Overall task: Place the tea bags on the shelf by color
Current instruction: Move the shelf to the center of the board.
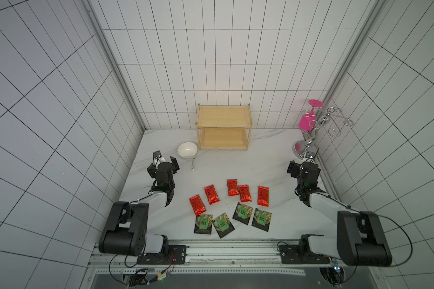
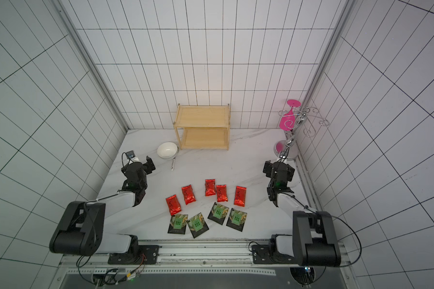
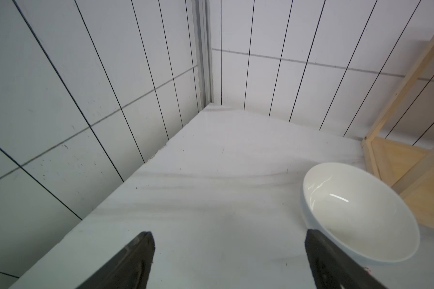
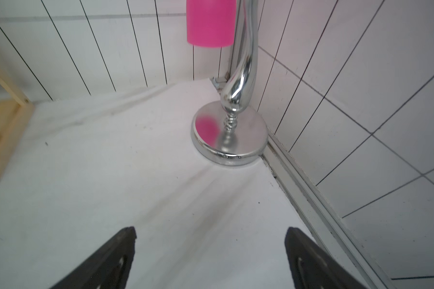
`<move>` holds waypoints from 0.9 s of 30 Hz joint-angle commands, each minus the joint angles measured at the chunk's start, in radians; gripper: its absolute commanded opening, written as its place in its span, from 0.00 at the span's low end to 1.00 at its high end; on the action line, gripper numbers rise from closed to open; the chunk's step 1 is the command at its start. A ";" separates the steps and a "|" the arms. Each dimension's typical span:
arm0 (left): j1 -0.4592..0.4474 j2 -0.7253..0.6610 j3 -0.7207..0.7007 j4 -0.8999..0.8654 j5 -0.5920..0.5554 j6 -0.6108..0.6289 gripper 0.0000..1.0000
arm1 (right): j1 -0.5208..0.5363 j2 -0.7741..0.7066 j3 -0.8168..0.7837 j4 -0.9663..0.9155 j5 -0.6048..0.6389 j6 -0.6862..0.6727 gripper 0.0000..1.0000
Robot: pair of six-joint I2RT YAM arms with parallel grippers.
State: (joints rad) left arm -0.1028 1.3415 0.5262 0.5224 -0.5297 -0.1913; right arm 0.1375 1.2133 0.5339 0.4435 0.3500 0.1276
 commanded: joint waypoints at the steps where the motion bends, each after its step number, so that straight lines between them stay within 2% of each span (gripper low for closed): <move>1: -0.031 -0.061 0.161 -0.263 -0.137 -0.188 0.98 | 0.061 -0.089 0.152 -0.223 0.069 0.137 0.92; 3: -0.038 -0.032 0.309 -0.432 -0.096 -0.279 0.98 | 0.101 -0.052 0.253 -0.277 0.045 0.146 0.92; 6: -0.046 0.061 0.508 -0.559 0.004 -0.343 0.98 | 0.121 0.073 0.429 -0.355 -0.050 0.205 0.90; 12: -0.052 0.286 0.857 -0.685 0.251 -0.267 0.98 | 0.122 0.354 0.841 -0.570 -0.277 0.224 0.89; 14: -0.049 0.352 0.937 -0.687 0.361 -0.247 0.98 | 0.116 0.423 0.921 -0.582 -0.362 0.223 0.89; 17: -0.045 0.456 1.062 -0.699 0.512 -0.236 0.98 | 0.099 0.529 1.049 -0.589 -0.552 0.248 0.88; 20: -0.038 0.558 1.200 -0.752 0.603 -0.230 0.98 | 0.100 0.639 1.192 -0.607 -0.710 0.294 0.83; 23: -0.016 0.636 1.288 -0.785 0.691 -0.257 0.98 | 0.106 0.749 1.319 -0.644 -0.787 0.326 0.80; 27: 0.004 0.696 1.320 -0.758 0.796 -0.303 0.97 | 0.115 0.853 1.408 -0.637 -0.854 0.371 0.75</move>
State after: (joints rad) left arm -0.1165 2.0071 1.8156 -0.2207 0.1375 -0.4614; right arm 0.2432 2.0102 1.8599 -0.1520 -0.3851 0.4450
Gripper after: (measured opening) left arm 0.976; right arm 0.762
